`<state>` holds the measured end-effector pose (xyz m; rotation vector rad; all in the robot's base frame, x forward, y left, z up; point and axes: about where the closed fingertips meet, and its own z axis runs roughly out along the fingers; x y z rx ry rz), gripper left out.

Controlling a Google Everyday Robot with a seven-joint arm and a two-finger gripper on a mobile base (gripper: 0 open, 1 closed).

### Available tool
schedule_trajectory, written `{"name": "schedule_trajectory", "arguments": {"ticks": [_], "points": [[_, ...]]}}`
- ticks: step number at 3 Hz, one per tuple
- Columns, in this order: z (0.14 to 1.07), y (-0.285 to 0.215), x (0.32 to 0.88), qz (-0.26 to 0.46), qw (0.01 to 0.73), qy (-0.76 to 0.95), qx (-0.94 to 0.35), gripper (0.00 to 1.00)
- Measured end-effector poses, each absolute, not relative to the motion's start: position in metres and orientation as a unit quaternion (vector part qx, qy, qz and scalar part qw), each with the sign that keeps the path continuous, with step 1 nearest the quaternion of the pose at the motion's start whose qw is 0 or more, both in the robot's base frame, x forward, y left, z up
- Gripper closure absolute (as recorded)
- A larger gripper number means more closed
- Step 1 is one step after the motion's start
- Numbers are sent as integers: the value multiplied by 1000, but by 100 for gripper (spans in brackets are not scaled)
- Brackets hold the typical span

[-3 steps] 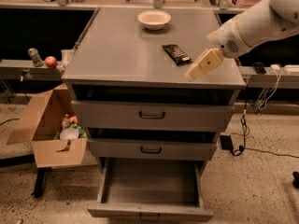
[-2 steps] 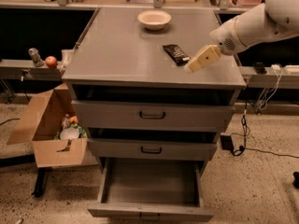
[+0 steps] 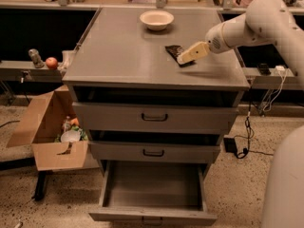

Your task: Place rxbar chocolate into bottom drawer

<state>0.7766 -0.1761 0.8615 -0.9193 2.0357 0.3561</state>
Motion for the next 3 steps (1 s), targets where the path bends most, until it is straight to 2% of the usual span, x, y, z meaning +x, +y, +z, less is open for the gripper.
{"name": "schedule_trajectory", "arguments": {"ticks": [3], "points": [[826,-136,808,119,406,842,-334,0]]}}
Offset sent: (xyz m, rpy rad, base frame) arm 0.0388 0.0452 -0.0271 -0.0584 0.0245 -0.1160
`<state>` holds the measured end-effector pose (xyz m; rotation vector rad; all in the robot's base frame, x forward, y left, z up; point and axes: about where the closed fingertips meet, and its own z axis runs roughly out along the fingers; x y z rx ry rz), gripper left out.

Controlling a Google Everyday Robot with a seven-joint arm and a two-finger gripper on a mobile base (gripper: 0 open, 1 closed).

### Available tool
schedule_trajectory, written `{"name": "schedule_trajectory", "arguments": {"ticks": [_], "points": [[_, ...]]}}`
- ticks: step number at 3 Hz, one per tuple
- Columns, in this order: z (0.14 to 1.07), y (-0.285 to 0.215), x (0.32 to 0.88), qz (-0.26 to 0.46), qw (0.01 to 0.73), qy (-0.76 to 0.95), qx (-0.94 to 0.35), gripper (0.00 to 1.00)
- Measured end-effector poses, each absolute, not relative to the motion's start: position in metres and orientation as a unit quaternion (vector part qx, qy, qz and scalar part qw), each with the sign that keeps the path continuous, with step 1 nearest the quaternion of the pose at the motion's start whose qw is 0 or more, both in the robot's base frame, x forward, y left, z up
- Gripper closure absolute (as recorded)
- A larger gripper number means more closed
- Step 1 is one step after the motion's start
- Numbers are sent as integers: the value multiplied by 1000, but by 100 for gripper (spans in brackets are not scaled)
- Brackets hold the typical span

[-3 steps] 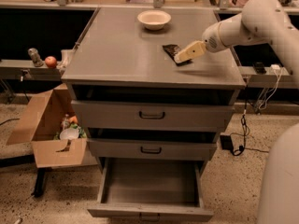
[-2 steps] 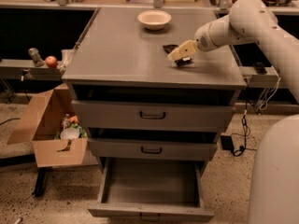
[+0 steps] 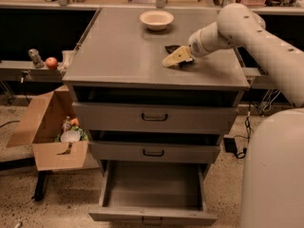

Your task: Place rxbar chocolate into bottom drawer

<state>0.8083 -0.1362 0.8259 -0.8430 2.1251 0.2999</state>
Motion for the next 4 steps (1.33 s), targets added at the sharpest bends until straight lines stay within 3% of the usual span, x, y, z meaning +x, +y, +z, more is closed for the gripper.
{"name": "schedule_trajectory", "arguments": {"ticks": [1,2,4], "points": [[815,-132,808,123,398,849,-326,17],[823,-132,808,123,398,849,-326,49],[827,-134,801,140,406,846,-316,96]]}}
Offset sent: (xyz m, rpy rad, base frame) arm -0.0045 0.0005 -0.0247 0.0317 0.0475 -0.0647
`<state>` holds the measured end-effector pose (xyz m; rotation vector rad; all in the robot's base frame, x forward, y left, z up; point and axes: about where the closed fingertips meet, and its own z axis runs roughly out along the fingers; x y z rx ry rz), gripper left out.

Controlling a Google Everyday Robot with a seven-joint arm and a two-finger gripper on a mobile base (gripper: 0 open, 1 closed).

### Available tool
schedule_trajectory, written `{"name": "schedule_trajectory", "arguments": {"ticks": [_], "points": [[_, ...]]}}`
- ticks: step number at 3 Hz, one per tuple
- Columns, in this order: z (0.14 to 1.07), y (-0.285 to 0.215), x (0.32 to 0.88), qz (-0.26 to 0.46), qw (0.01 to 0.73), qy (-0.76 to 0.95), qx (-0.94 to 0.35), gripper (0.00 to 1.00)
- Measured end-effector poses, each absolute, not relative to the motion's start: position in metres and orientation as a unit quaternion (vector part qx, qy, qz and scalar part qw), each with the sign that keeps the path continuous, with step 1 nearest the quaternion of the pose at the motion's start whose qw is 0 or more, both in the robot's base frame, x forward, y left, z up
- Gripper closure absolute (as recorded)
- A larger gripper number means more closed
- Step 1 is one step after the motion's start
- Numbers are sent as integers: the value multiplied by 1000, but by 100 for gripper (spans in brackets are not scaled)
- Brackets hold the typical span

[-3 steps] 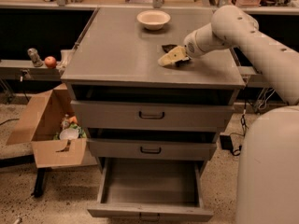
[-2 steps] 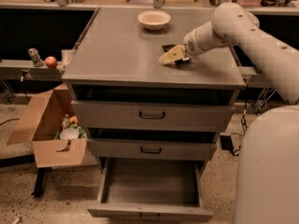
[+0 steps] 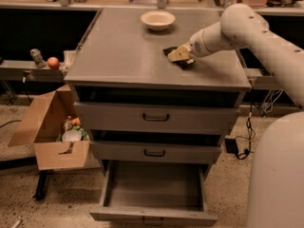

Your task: Place rxbar chocolate into bottom drawer

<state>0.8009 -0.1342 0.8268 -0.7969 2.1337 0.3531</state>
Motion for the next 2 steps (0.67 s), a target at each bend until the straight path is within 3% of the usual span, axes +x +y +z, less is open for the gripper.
{"name": "schedule_trajectory", "arguments": {"ticks": [1,2], "points": [[832,-134,801,140,406,846,-316,100],[847,-129,782,190,456,812,-310,100]]}}
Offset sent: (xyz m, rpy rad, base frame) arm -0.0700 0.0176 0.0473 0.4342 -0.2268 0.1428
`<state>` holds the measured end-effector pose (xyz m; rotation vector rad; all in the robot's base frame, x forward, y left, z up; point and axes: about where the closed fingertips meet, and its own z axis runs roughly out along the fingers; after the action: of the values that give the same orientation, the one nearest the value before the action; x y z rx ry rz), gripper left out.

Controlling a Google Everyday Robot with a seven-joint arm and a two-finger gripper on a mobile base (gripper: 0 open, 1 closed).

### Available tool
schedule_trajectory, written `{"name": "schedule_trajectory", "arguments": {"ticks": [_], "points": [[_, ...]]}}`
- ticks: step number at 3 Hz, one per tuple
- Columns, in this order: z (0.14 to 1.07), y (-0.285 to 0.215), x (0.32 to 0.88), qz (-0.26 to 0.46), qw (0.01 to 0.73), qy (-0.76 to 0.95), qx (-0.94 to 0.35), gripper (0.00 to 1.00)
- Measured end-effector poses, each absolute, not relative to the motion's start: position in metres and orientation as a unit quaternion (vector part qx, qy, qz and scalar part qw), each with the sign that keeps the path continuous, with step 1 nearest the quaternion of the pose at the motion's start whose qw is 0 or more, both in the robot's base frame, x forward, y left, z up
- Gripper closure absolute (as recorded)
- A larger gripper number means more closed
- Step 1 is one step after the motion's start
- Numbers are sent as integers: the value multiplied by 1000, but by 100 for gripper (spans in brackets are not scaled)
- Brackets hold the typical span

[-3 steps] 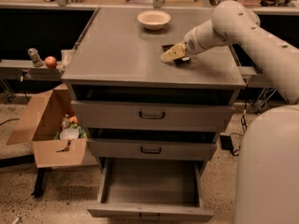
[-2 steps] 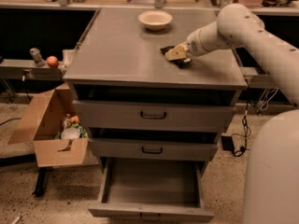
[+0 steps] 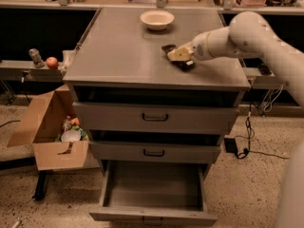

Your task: Place rxbar chocolate into bottom drawer

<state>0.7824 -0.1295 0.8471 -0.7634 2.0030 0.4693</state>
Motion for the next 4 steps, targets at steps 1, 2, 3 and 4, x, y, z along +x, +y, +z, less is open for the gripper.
{"name": "schedule_trajectory", "arguments": {"ticks": [1,2,3,4], "points": [[883,-151,754,232,523,763,-301,100],[901,-134,744,241,546,732,-327,100],[901,-134,744,241,546,732,-327,100],[882,-128,730,253,516,734,-363,100]]}}
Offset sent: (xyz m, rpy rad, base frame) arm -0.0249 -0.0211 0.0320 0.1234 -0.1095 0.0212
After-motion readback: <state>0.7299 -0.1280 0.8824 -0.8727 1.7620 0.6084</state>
